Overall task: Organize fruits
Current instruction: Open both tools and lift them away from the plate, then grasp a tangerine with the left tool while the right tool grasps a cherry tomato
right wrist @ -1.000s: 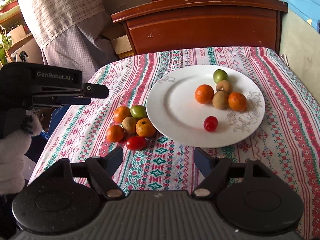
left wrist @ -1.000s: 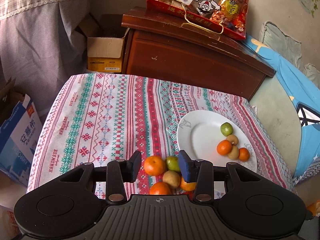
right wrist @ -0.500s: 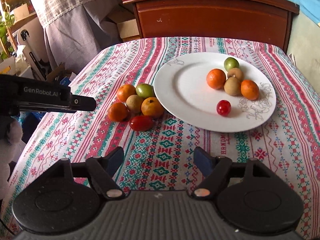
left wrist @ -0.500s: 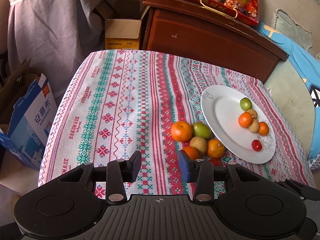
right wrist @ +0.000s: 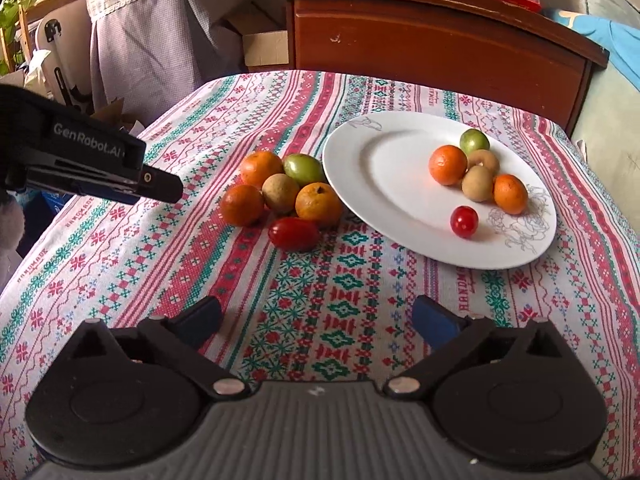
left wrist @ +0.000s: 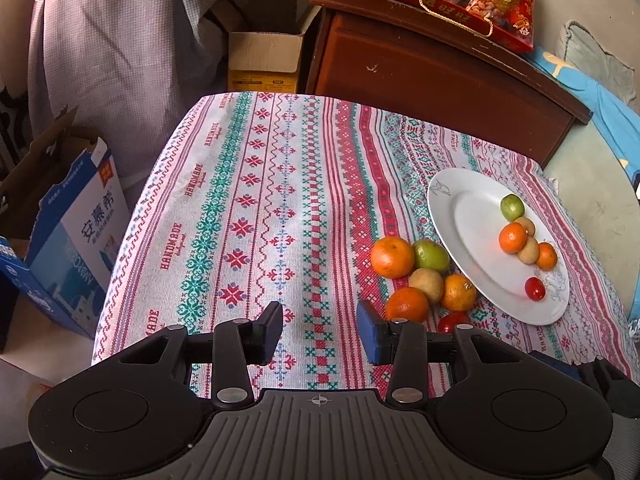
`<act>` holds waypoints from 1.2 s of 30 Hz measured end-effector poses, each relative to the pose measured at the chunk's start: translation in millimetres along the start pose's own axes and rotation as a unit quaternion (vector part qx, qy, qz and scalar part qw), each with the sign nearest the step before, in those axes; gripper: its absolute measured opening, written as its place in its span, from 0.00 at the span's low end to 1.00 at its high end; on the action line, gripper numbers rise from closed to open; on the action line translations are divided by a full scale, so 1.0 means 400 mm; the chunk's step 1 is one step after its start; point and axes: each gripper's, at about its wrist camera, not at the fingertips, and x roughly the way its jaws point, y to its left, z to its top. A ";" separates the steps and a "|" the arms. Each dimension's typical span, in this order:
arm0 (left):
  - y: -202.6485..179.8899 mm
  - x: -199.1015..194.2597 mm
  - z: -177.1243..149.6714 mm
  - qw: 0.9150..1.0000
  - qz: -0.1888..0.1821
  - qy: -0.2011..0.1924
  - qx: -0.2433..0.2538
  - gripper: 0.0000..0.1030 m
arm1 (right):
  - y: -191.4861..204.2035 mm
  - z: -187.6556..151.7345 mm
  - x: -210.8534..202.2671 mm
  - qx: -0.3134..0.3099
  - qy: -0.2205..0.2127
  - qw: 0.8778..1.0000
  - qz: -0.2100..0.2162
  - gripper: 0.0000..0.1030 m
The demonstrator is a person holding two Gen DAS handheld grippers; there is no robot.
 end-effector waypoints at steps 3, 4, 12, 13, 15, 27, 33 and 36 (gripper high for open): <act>0.001 -0.001 0.000 1.000 -0.004 -0.001 -0.003 0.40 | 0.000 0.006 -0.003 0.003 -0.014 1.000 0.003 0.75; 0.001 -0.003 0.001 1.000 -0.004 -0.004 -0.003 0.42 | 0.000 0.012 -0.002 0.002 -0.019 1.000 0.005 0.67; 0.000 -0.004 0.005 1.000 -0.014 -0.013 -0.003 0.46 | 0.010 0.049 0.029 0.003 -0.032 0.999 0.034 0.40; -0.001 -0.003 0.005 1.000 -0.014 -0.014 -0.001 0.45 | 0.010 0.051 0.034 0.002 -0.033 0.999 0.034 0.40; -0.004 -0.002 0.005 1.000 -0.014 -0.015 0.003 0.44 | 0.010 0.054 0.042 0.003 -0.036 0.999 0.031 0.40; -0.045 0.014 -0.005 0.998 -0.050 -0.010 0.026 0.41 | -0.012 0.055 0.023 0.014 -0.038 0.998 0.046 0.29; -0.083 0.030 -0.019 0.997 -0.054 -0.009 0.063 0.41 | -0.036 0.049 0.005 0.023 -0.034 0.998 0.041 0.29; -0.098 0.043 -0.025 0.996 -0.050 -0.009 0.077 0.41 | -0.048 0.044 0.006 0.031 -0.028 0.999 0.034 0.29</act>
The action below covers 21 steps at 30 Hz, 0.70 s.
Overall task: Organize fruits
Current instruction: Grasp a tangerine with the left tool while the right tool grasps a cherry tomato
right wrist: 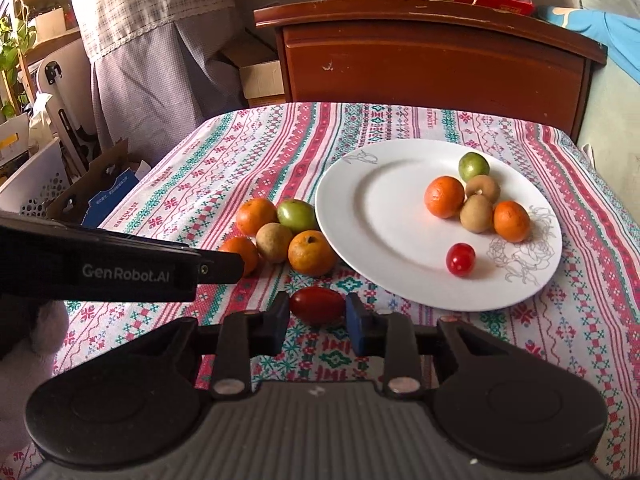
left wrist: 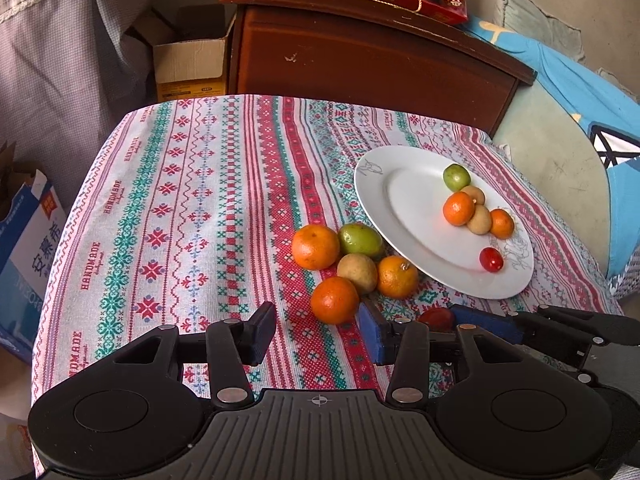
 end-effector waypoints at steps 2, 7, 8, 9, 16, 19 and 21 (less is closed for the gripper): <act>-0.009 0.009 0.000 1.000 0.005 -0.004 0.009 0.41 | -0.007 -0.003 -0.002 0.006 0.002 1.000 -0.001 0.29; -0.019 0.027 -0.003 1.000 0.012 -0.007 0.019 0.39 | -0.016 -0.007 -0.005 0.013 0.004 1.000 -0.002 0.29; -0.021 0.030 -0.004 1.000 0.013 -0.007 0.024 0.38 | -0.016 -0.007 -0.005 0.014 0.004 1.000 -0.002 0.29; -0.024 0.032 -0.005 0.999 0.015 -0.008 0.028 0.37 | -0.017 -0.007 -0.005 0.014 0.005 1.000 -0.001 0.29; -0.035 0.039 -0.010 0.998 0.017 -0.024 0.048 0.24 | -0.019 -0.005 -0.003 0.018 0.006 1.000 0.000 0.29; -0.031 0.038 -0.009 0.999 0.013 -0.026 0.044 0.24 | -0.020 -0.005 -0.003 0.018 0.006 1.000 0.000 0.29; -0.030 0.035 -0.010 0.999 0.014 -0.025 0.040 0.24 | -0.019 -0.004 -0.004 0.020 0.006 1.000 0.001 0.29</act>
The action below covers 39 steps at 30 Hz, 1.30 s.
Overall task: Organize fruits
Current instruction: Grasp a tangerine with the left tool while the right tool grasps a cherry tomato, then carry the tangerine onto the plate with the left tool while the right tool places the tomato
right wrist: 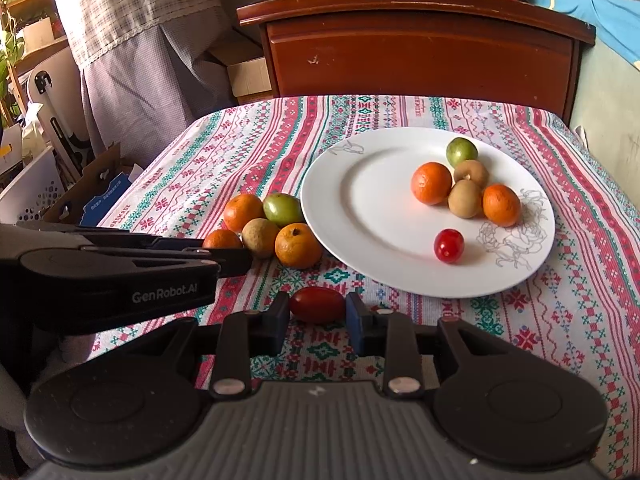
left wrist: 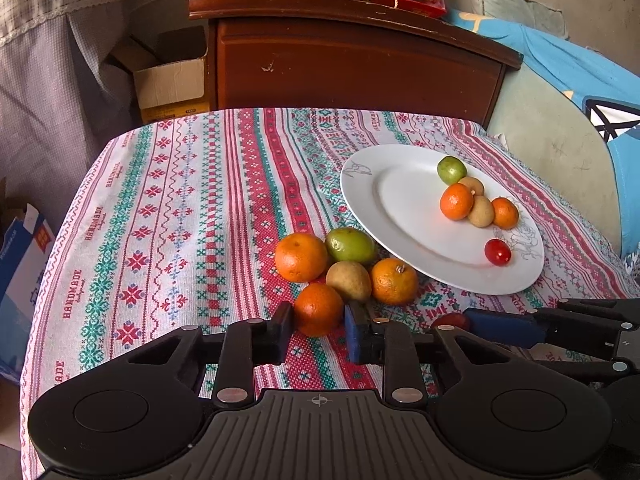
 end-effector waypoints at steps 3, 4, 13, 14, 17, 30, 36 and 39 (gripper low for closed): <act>0.007 -0.010 0.001 1.000 0.000 0.002 -0.011 0.24 | 0.002 0.002 -0.006 0.002 -0.001 1.000 0.006 0.29; 0.009 -0.016 0.002 1.000 0.001 0.000 -0.013 0.24 | 0.005 0.004 -0.009 0.001 -0.003 1.000 0.007 0.29; 0.018 -0.081 0.074 0.998 0.003 -0.048 -0.040 0.24 | 0.007 0.069 -0.073 -0.009 -0.064 0.998 0.008 0.29; 0.015 -0.084 0.086 0.998 0.000 -0.054 -0.043 0.24 | 0.000 0.080 -0.080 -0.008 -0.073 0.997 0.004 0.29; 0.008 -0.080 0.118 0.997 -0.010 -0.064 -0.051 0.24 | -0.028 0.107 -0.088 0.004 -0.091 0.996 -0.014 0.29; -0.046 0.029 0.172 0.997 -0.040 -0.030 -0.063 0.24 | -0.098 0.113 -0.039 0.041 -0.065 0.996 -0.038 0.29; -0.052 0.078 0.174 0.997 -0.044 -0.003 -0.065 0.24 | -0.092 0.108 -0.018 0.032 -0.053 0.997 -0.038 0.29; -0.056 0.097 0.175 0.997 -0.043 0.005 -0.064 0.24 | -0.098 0.106 -0.007 0.034 -0.048 0.997 -0.043 0.29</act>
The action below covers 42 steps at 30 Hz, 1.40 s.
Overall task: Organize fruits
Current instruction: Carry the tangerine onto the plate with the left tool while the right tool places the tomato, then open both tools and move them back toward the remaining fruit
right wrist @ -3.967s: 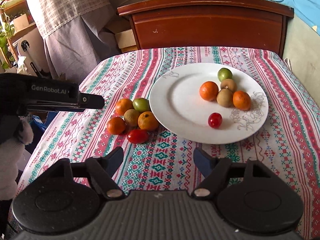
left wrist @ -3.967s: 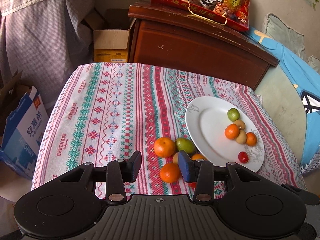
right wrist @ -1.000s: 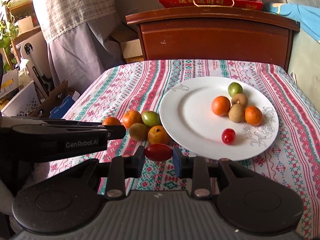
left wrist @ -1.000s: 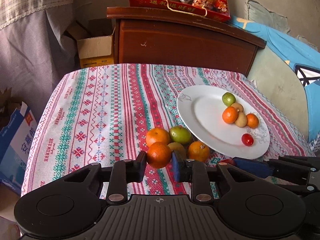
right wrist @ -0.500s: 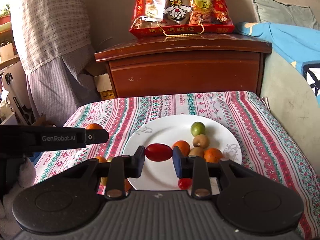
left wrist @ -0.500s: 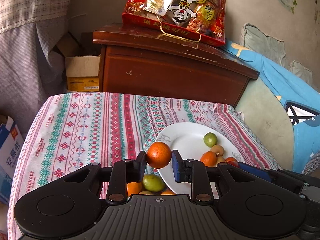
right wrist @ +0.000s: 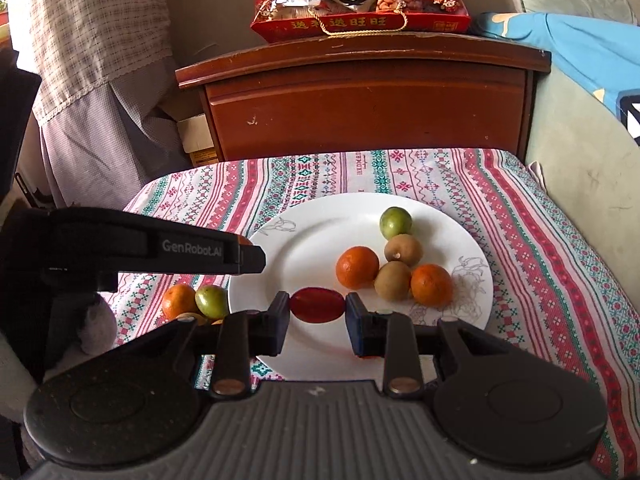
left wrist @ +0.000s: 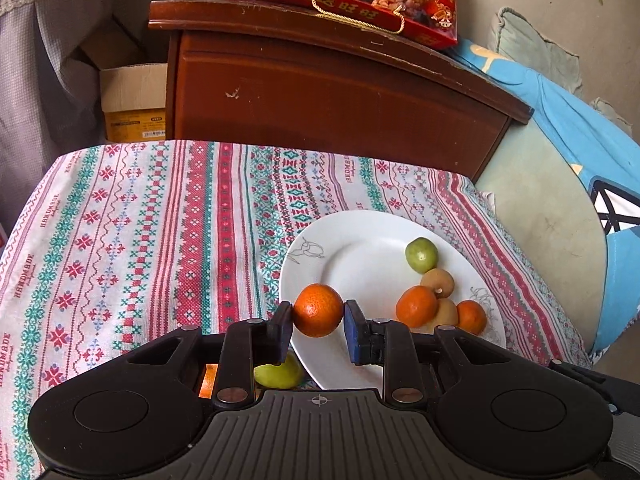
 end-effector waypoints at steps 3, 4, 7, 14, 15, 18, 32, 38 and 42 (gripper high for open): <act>-0.005 0.013 0.001 1.000 0.001 0.004 0.004 0.24 | -0.003 0.000 0.006 -0.001 0.002 1.000 -0.003 0.30; -0.007 0.018 0.004 1.000 0.001 0.005 0.004 0.24 | -0.004 0.000 0.008 0.000 0.002 1.000 -0.005 0.30; -0.015 0.024 0.009 1.000 0.005 0.003 0.011 0.26 | -0.009 -0.001 0.011 0.001 0.001 1.000 -0.011 0.31; -0.027 0.003 0.033 1.000 0.003 -0.010 0.010 0.35 | -0.015 0.009 -0.003 0.009 -0.013 1.000 -0.014 0.31; -0.028 -0.005 0.039 1.000 0.004 -0.011 0.011 0.38 | -0.015 0.010 -0.006 0.010 -0.015 1.000 -0.013 0.31; -0.024 -0.034 0.056 1.000 0.014 -0.021 0.012 0.49 | -0.009 0.012 -0.017 0.005 -0.020 1.000 -0.008 0.31; 0.070 -0.166 0.040 0.998 0.063 -0.027 -0.010 0.50 | 0.052 -0.030 -0.063 -0.015 -0.007 0.999 0.036 0.32; 0.108 -0.223 -0.003 0.996 0.079 -0.031 -0.026 0.50 | 0.086 -0.058 -0.066 -0.011 0.009 0.998 0.057 0.32; 0.135 -0.243 -0.028 0.995 0.081 -0.032 -0.037 0.50 | 0.094 -0.074 -0.044 0.003 0.023 0.998 0.066 0.32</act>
